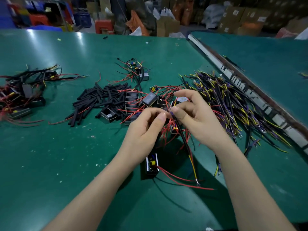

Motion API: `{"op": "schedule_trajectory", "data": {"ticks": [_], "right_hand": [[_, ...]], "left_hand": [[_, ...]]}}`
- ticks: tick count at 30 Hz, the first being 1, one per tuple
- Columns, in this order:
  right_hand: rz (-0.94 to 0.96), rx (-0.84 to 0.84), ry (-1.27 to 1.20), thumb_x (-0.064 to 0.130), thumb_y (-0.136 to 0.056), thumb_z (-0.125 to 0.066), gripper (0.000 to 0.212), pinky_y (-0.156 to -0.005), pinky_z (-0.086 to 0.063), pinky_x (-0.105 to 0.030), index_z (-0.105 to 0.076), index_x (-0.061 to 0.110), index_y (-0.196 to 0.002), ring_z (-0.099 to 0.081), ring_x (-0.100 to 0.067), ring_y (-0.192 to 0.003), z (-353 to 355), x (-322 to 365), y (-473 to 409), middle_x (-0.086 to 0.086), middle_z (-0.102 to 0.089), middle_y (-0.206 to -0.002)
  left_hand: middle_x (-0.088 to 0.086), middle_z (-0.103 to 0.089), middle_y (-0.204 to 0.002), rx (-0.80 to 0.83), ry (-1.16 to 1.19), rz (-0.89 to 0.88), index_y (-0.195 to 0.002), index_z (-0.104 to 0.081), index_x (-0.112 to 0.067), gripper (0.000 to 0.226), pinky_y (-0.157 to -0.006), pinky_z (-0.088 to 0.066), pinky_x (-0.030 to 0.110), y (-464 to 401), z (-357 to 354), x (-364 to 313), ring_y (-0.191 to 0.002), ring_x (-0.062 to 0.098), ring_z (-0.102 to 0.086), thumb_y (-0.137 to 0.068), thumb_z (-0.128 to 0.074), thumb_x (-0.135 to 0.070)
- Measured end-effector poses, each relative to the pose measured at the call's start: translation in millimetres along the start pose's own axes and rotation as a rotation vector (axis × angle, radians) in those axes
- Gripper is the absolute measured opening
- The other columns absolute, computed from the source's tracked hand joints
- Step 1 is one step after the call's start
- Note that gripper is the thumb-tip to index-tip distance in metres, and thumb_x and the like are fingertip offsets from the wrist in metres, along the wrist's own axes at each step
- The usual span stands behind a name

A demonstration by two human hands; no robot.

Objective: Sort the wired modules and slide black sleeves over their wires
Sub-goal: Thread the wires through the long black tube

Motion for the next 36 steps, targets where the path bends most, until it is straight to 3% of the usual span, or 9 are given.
{"op": "schedule_trajectory", "data": {"ticks": [3,5,9,11,20,23,26,29,36], "right_hand": [[0.035,-0.015,0.088,0.014,-0.095,-0.056,0.028,-0.069,-0.037,-0.015,-0.040,0.027,-0.115,-0.053,0.003,-0.065,-3.4,-0.9,3.1,0.018,-0.065,-0.072],[0.042,-0.003,0.123,0.015,-0.095,-0.055,0.027,-0.069,-0.037,-0.016,-0.039,0.023,-0.116,-0.052,0.002,-0.065,-6.9,-0.4,4.4,0.017,-0.063,-0.071],[0.065,0.027,0.172,0.015,-0.095,-0.055,0.026,-0.067,-0.036,-0.013,-0.039,0.020,-0.116,-0.050,0.001,-0.065,-13.9,3.3,7.8,0.010,-0.063,-0.074],[0.039,0.034,0.139,0.016,-0.095,-0.055,0.026,-0.069,-0.038,-0.016,-0.040,0.023,-0.114,-0.052,0.000,-0.068,-16.2,4.0,8.0,0.010,-0.063,-0.075],[-0.057,-0.035,-0.207,0.001,-0.094,-0.054,0.029,-0.065,-0.040,-0.012,-0.040,0.023,-0.105,-0.052,-0.001,-0.065,-17.0,6.2,9.4,0.012,-0.064,-0.068],[-0.044,-0.072,-0.229,-0.002,-0.094,-0.053,0.032,-0.064,-0.042,-0.022,-0.036,0.024,-0.103,-0.051,-0.013,-0.065,-18.5,10.0,9.6,0.010,-0.064,-0.069],[-0.036,-0.129,-0.261,-0.005,-0.094,-0.052,0.037,-0.051,-0.048,-0.029,-0.030,0.025,-0.099,-0.057,-0.017,-0.057,-20.1,12.7,10.2,0.004,-0.062,-0.075],[-0.018,-0.147,-0.266,-0.003,-0.094,-0.051,0.039,-0.034,-0.036,-0.022,-0.028,0.028,-0.096,-0.053,-0.017,-0.043,-20.9,13.6,10.9,0.002,-0.059,-0.079],[0.058,-0.118,-0.164,-0.001,-0.093,-0.056,0.037,-0.043,-0.039,-0.014,-0.036,0.026,-0.109,-0.053,-0.015,-0.044,-12.8,11.4,9.2,0.000,-0.063,-0.079]], "left_hand": [[-0.015,-0.062,-0.080,-0.044,-0.036,0.062,-0.097,-0.061,-0.035,0.013,-0.074,-0.051,0.041,-0.5,1.8,6.2,-0.070,0.008,-0.055,-0.087,-0.054,-0.038],[-0.011,-0.061,-0.078,-0.066,-0.025,0.073,-0.098,-0.060,-0.039,0.013,-0.073,-0.051,0.046,-0.7,2.8,7.0,-0.071,0.010,-0.055,-0.086,-0.056,-0.039],[-0.016,-0.066,-0.077,-0.099,-0.018,0.076,-0.090,-0.066,-0.033,0.005,-0.067,-0.046,0.016,-2.9,7.3,6.5,-0.069,-0.001,-0.057,-0.089,-0.063,-0.028],[-0.019,-0.066,-0.074,-0.103,-0.002,0.076,-0.085,-0.067,-0.028,0.010,-0.066,-0.043,0.010,-3.9,8.7,4.3,-0.068,-0.004,-0.056,-0.090,-0.063,-0.020],[-0.015,-0.056,-0.060,-0.099,0.189,0.095,-0.079,-0.064,-0.017,0.011,-0.057,-0.040,0.011,-2.4,10.5,-6.4,-0.055,0.001,-0.048,-0.089,-0.062,-0.013],[-0.013,-0.054,-0.058,-0.125,0.212,0.088,-0.077,-0.064,-0.019,0.006,-0.057,-0.041,0.014,-2.4,12.4,-7.0,-0.054,0.003,-0.047,-0.082,-0.061,-0.021],[-0.012,-0.053,-0.059,-0.147,0.202,0.085,-0.076,-0.064,-0.024,0.007,-0.058,-0.041,0.018,-1.8,12.5,-6.2,-0.055,0.004,-0.046,-0.082,-0.060,-0.025],[-0.012,-0.052,-0.057,-0.145,0.183,0.106,-0.076,-0.063,-0.025,0.009,-0.059,-0.040,0.019,-1.3,12.6,-5.2,-0.055,0.005,-0.046,-0.085,-0.060,-0.025],[-0.016,-0.049,-0.055,-0.039,0.141,0.224,-0.081,-0.060,-0.018,0.016,-0.060,-0.039,0.018,-2.9,7.7,-3.7,-0.057,0.005,-0.043,-0.095,-0.054,-0.020]]}}
Point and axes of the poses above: each hand's wrist, its own y-axis away from the middle knuckle, its own z-axis out of the back of the hand, x = y × z, the point moved 4 cm from there along -y, towards the middle knuckle
